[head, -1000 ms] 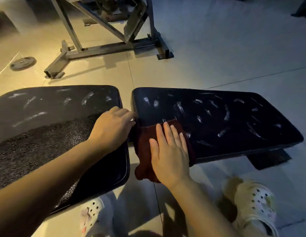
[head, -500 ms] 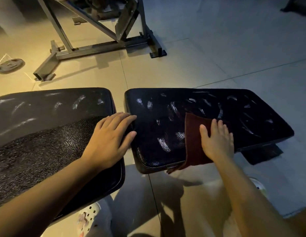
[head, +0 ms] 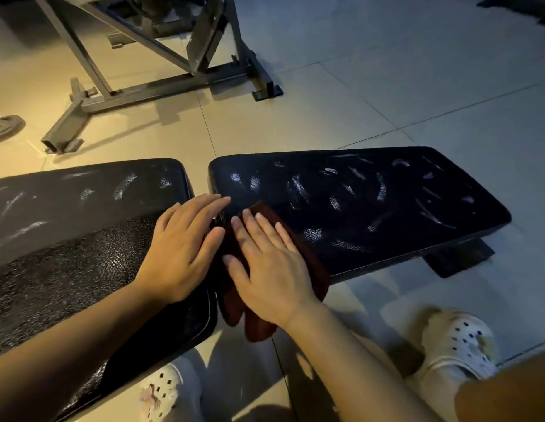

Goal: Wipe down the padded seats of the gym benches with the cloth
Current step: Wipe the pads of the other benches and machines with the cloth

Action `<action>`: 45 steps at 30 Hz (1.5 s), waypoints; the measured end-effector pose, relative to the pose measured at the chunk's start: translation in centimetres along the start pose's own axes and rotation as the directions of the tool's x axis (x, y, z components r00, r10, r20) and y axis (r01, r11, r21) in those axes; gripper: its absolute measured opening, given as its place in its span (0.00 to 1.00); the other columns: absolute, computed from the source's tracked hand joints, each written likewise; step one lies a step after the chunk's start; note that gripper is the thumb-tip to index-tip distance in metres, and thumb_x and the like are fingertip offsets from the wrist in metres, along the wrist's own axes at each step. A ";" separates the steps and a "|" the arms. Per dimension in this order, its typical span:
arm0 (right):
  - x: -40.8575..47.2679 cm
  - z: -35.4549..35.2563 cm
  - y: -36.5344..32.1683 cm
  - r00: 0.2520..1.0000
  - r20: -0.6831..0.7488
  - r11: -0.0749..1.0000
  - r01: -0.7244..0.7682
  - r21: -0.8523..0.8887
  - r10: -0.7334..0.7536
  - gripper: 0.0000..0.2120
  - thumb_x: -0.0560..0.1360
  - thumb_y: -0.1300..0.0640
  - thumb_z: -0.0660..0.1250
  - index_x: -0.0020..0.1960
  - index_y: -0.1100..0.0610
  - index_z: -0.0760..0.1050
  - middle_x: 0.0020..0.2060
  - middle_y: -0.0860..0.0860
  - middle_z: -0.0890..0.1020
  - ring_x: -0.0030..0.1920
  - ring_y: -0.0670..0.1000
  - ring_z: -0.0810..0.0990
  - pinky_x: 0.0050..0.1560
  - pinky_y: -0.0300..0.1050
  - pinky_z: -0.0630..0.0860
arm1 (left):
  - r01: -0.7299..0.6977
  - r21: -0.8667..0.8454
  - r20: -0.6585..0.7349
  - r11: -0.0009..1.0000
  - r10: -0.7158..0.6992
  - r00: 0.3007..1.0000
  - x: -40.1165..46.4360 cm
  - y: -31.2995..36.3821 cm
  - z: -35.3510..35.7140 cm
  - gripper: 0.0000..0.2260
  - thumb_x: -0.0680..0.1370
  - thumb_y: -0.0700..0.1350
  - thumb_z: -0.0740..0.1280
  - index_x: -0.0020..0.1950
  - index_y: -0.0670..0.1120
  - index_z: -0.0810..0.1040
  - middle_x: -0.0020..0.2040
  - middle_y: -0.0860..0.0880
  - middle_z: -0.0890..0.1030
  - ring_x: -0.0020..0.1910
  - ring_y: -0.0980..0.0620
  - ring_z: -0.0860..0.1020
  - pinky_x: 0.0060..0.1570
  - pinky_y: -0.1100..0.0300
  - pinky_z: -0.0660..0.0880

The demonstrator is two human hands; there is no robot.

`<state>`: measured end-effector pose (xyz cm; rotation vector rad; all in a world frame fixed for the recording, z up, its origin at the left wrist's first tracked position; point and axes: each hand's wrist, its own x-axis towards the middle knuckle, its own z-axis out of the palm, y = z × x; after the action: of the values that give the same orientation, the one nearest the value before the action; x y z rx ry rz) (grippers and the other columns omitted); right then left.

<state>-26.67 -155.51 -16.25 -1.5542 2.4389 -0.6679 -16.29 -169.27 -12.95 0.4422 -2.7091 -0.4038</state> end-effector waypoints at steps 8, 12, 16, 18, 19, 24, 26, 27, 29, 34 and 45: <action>-1.9 -2.2 13.5 0.780 -0.111 0.786 -0.618 0.017 0.616 0.28 0.83 0.47 0.49 0.80 0.52 0.45 0.79 0.51 0.48 0.79 0.50 0.46 0.78 0.50 0.41 | -0.098 0.075 0.132 0.992 0.088 0.987 0.1 0.0 0.1 0.25 0.81 0.61 0.48 0.75 0.54 0.65 0.74 0.54 0.66 0.74 0.60 0.58 0.73 0.52 0.52; -2.2 -0.8 13.9 0.645 -0.264 0.695 -0.688 0.208 0.717 0.26 0.83 0.51 0.53 0.79 0.53 0.52 0.79 0.51 0.53 0.79 0.49 0.47 0.76 0.49 0.37 | -0.158 0.105 0.154 0.982 0.141 0.978 0.0 0.1 0.2 0.24 0.80 0.61 0.52 0.73 0.53 0.67 0.73 0.53 0.67 0.74 0.54 0.62 0.71 0.53 0.55; -2.7 1.7 11.0 0.517 -0.390 0.647 -0.572 0.505 0.762 0.25 0.82 0.53 0.55 0.78 0.55 0.57 0.79 0.51 0.56 0.79 0.49 0.46 0.78 0.56 0.42 | -0.198 0.127 0.172 0.972 0.175 0.969 -0.2 0.0 0.3 0.26 0.79 0.61 0.55 0.73 0.51 0.68 0.73 0.51 0.68 0.72 0.51 0.66 0.69 0.56 0.56; -3.0 3.4 7.8 0.489 -0.446 0.653 -0.441 0.616 0.750 0.28 0.79 0.49 0.51 0.78 0.55 0.57 0.79 0.50 0.55 0.78 0.48 0.44 0.78 0.53 0.44 | -0.204 0.134 0.187 0.970 0.177 0.966 -0.4 0.1 0.3 0.27 0.79 0.62 0.55 0.74 0.50 0.67 0.73 0.51 0.68 0.71 0.51 0.66 0.69 0.57 0.56; -3.2 4.3 6.0 0.482 -0.475 0.663 -0.376 0.647 0.736 0.30 0.78 0.47 0.48 0.78 0.56 0.58 0.79 0.50 0.55 0.78 0.47 0.43 0.78 0.48 0.42 | -0.207 0.137 0.199 0.969 0.177 0.964 -0.4 0.1 0.3 0.27 0.79 0.63 0.54 0.74 0.50 0.67 0.73 0.51 0.68 0.71 0.51 0.66 0.69 0.56 0.56; -4.0 8.1 -1.8 0.548 -0.557 0.738 -0.180 0.650 0.624 0.28 0.80 0.48 0.50 0.78 0.55 0.55 0.79 0.50 0.52 0.79 0.50 0.41 0.78 0.46 0.43 | -0.223 0.133 0.245 0.966 0.186 0.952 -0.7 -0.1 0.4 0.25 0.81 0.60 0.51 0.75 0.53 0.64 0.75 0.53 0.66 0.72 0.53 0.63 0.68 0.59 0.53; -3.9 8.7 -2.8 0.571 -0.584 0.773 -0.151 0.616 0.577 0.30 0.77 0.48 0.55 0.77 0.55 0.55 0.79 0.52 0.53 0.79 0.53 0.42 0.77 0.58 0.50 | -0.237 0.118 0.256 0.964 0.201 0.946 -0.8 0.1 0.3 0.24 0.81 0.59 0.50 0.75 0.53 0.64 0.75 0.54 0.65 0.73 0.53 0.63 0.68 0.60 0.53; -3.7 8.7 -2.8 0.568 -0.590 0.776 -0.150 0.612 0.575 0.31 0.75 0.48 0.57 0.75 0.56 0.57 0.78 0.52 0.54 0.79 0.53 0.43 0.75 0.63 0.53 | -0.246 0.109 0.258 0.963 0.211 0.943 -0.8 0.1 0.3 0.23 0.82 0.59 0.50 0.75 0.53 0.64 0.75 0.54 0.65 0.73 0.54 0.63 0.69 0.60 0.53; -3.2 8.4 -2.6 0.537 -0.609 0.774 -0.142 0.616 0.583 0.30 0.74 0.49 0.59 0.73 0.59 0.62 0.76 0.52 0.57 0.79 0.54 0.45 0.74 0.64 0.56 | -0.264 0.095 0.262 0.960 0.232 0.937 -0.8 0.3 0.2 0.23 0.82 0.58 0.50 0.75 0.53 0.64 0.74 0.54 0.66 0.73 0.54 0.63 0.68 0.61 0.53; -2.6 8.3 -2.7 0.453 -0.603 0.707 -0.093 0.701 0.657 0.27 0.73 0.52 0.56 0.71 0.57 0.66 0.74 0.45 0.60 0.79 0.50 0.47 0.76 0.48 0.51 | -0.313 0.054 0.266 0.948 0.288 0.920 -0.7 0.4 0.2 0.22 0.82 0.57 0.51 0.74 0.52 0.66 0.74 0.54 0.67 0.73 0.54 0.63 0.69 0.58 0.56; -2.6 6.6 -4.6 0.261 -0.438 0.500 -0.260 0.826 0.860 0.24 0.77 0.60 0.66 0.72 0.53 0.66 0.77 0.51 0.51 0.77 0.52 0.52 0.71 0.37 0.63 | -0.329 -0.045 0.289 0.943 0.328 0.900 0.3 0.1 0.6 0.25 0.80 0.60 0.46 0.68 0.54 0.74 0.69 0.56 0.73 0.73 0.56 0.65 0.69 0.47 0.64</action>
<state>-19.30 -156.64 -20.19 0.2273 2.5167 -2.0914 -16.80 -169.16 -13.36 -0.0900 -2.9951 -0.3915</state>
